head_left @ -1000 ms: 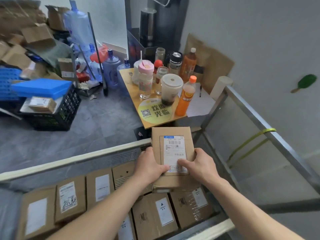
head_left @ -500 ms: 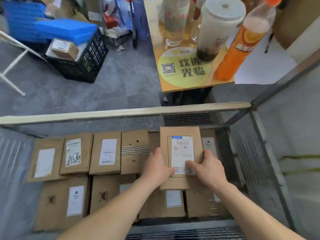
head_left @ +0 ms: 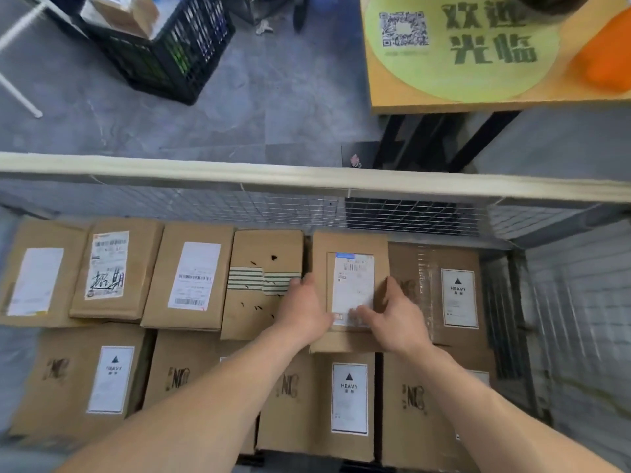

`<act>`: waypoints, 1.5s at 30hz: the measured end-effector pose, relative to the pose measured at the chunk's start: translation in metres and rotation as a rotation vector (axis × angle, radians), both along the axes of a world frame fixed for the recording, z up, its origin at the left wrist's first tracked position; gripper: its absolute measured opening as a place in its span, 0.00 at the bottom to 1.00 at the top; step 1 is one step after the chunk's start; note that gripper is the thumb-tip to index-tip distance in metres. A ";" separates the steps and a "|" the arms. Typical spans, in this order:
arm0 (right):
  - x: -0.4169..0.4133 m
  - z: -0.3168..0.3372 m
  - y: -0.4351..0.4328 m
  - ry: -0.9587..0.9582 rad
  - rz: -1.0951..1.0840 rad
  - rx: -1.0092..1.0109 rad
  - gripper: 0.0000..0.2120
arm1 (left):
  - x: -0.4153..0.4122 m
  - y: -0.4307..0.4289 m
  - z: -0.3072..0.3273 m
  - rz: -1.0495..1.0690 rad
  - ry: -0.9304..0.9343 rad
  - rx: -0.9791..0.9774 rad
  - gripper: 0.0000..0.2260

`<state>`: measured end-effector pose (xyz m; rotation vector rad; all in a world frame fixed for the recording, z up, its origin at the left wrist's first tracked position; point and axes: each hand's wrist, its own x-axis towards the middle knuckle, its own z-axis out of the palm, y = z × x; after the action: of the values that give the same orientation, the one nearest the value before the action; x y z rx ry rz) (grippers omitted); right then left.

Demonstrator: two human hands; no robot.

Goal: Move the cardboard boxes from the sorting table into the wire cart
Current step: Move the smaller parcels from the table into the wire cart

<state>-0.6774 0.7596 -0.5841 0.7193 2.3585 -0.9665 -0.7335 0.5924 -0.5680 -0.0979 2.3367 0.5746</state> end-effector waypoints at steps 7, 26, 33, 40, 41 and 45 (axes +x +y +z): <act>-0.004 -0.001 -0.010 0.068 0.020 -0.052 0.31 | 0.005 -0.007 -0.001 -0.044 0.043 0.022 0.31; 0.060 0.305 -0.055 0.204 -0.129 0.308 0.25 | 0.016 -0.039 0.298 -0.728 0.517 0.060 0.29; 0.121 0.415 -0.042 0.290 -0.279 0.485 0.28 | 0.047 -0.005 0.407 -0.900 0.732 0.197 0.22; 0.207 0.482 -0.026 0.350 -0.411 0.641 0.26 | 0.116 0.032 0.463 -1.036 0.858 0.326 0.28; 0.222 0.490 -0.026 0.355 -0.430 0.656 0.27 | 0.130 0.035 0.470 -1.052 0.869 0.337 0.29; 0.284 0.515 -0.024 0.334 -0.500 0.690 0.28 | 0.186 0.043 0.494 -1.146 0.909 0.353 0.28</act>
<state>-0.3932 0.7353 -0.0691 1.5679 2.9028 -0.4386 -0.5477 0.6355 -0.0737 1.8513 2.4767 0.4270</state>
